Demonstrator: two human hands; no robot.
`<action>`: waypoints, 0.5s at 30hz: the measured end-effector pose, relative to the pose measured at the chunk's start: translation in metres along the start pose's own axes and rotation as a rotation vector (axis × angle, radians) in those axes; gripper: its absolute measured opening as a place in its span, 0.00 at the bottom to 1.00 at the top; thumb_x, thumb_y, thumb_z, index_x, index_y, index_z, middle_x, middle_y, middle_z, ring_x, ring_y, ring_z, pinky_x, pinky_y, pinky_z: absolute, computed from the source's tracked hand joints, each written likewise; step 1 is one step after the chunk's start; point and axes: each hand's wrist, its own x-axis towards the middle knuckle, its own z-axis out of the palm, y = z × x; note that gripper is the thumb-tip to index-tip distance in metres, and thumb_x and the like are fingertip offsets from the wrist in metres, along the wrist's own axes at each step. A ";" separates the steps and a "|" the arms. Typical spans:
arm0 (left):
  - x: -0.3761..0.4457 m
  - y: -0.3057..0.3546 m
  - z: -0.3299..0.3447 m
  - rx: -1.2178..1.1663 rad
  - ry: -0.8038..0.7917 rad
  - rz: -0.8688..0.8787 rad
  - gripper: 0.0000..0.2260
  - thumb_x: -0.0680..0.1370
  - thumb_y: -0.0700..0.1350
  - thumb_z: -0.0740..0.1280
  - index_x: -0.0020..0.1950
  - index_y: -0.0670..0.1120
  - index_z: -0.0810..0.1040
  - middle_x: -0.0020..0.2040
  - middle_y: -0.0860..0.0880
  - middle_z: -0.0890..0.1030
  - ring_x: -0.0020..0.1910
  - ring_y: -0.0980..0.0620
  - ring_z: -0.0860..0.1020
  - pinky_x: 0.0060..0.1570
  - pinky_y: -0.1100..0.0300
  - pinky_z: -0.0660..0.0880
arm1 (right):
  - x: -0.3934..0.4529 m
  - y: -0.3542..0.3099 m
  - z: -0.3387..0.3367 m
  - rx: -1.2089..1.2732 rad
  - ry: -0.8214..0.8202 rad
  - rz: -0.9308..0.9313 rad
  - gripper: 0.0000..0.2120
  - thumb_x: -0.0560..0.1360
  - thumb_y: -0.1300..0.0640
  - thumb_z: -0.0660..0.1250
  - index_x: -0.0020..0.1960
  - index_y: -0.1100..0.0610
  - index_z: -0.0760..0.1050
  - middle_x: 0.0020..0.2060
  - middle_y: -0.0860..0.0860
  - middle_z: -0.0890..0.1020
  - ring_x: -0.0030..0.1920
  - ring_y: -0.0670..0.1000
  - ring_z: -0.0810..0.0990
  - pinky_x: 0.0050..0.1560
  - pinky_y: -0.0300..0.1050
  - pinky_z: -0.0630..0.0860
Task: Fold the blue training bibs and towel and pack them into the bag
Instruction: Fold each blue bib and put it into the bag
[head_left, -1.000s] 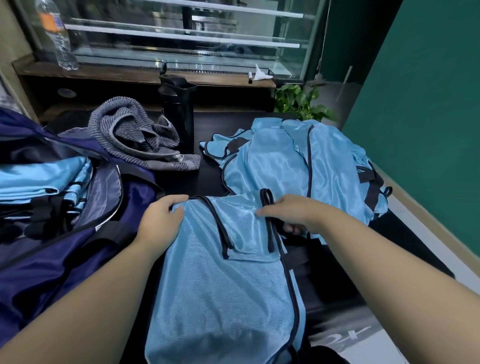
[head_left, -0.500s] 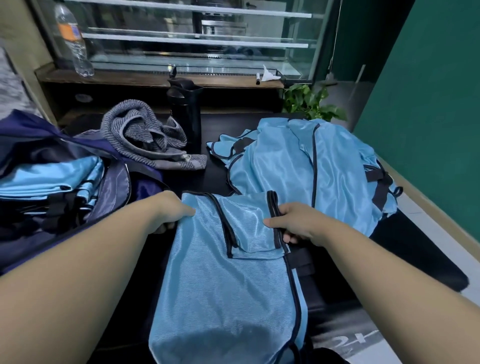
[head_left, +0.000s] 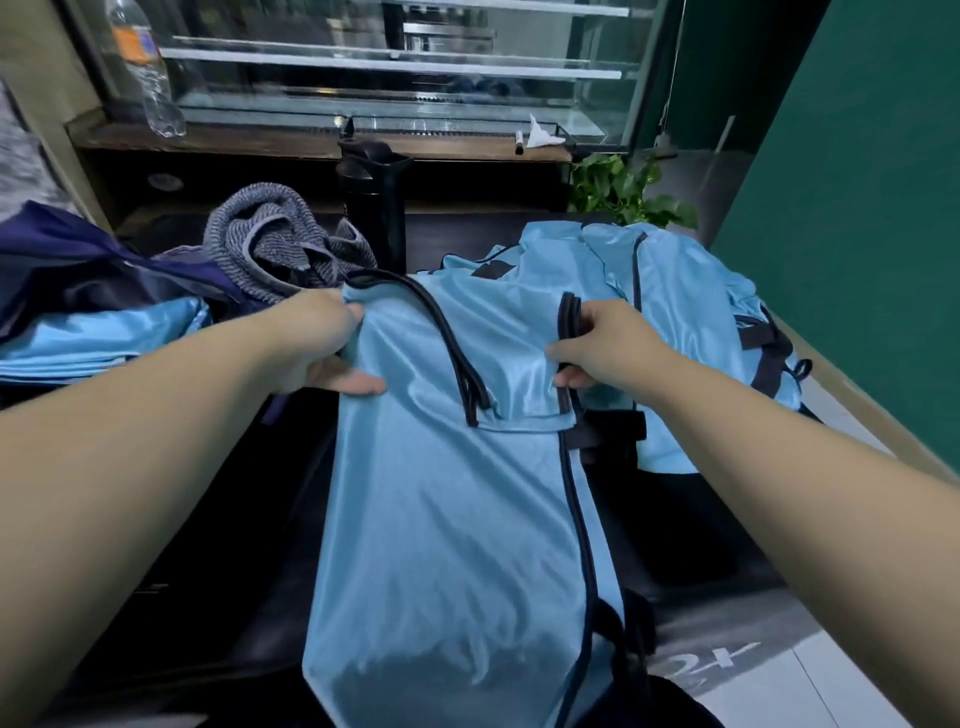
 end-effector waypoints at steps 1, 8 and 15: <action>-0.001 0.000 0.000 -0.011 0.015 0.070 0.10 0.84 0.46 0.52 0.55 0.51 0.72 0.53 0.47 0.76 0.38 0.41 0.83 0.33 0.52 0.82 | 0.000 -0.001 0.001 -0.040 0.057 -0.053 0.08 0.73 0.65 0.69 0.51 0.67 0.76 0.39 0.59 0.83 0.32 0.51 0.83 0.41 0.47 0.83; -0.032 -0.030 -0.012 0.030 0.002 0.539 0.11 0.80 0.33 0.58 0.44 0.47 0.71 0.44 0.45 0.78 0.36 0.62 0.77 0.42 0.68 0.75 | -0.035 0.023 0.002 -0.196 0.226 -0.428 0.07 0.70 0.65 0.70 0.46 0.57 0.77 0.41 0.51 0.79 0.41 0.49 0.77 0.44 0.42 0.71; -0.070 -0.082 -0.032 0.910 -0.209 0.759 0.06 0.68 0.56 0.56 0.43 0.60 0.64 0.54 0.53 0.78 0.54 0.57 0.76 0.54 0.66 0.69 | -0.087 0.064 -0.003 -0.386 -0.071 -0.660 0.14 0.64 0.64 0.71 0.50 0.56 0.78 0.51 0.47 0.78 0.54 0.40 0.75 0.56 0.24 0.64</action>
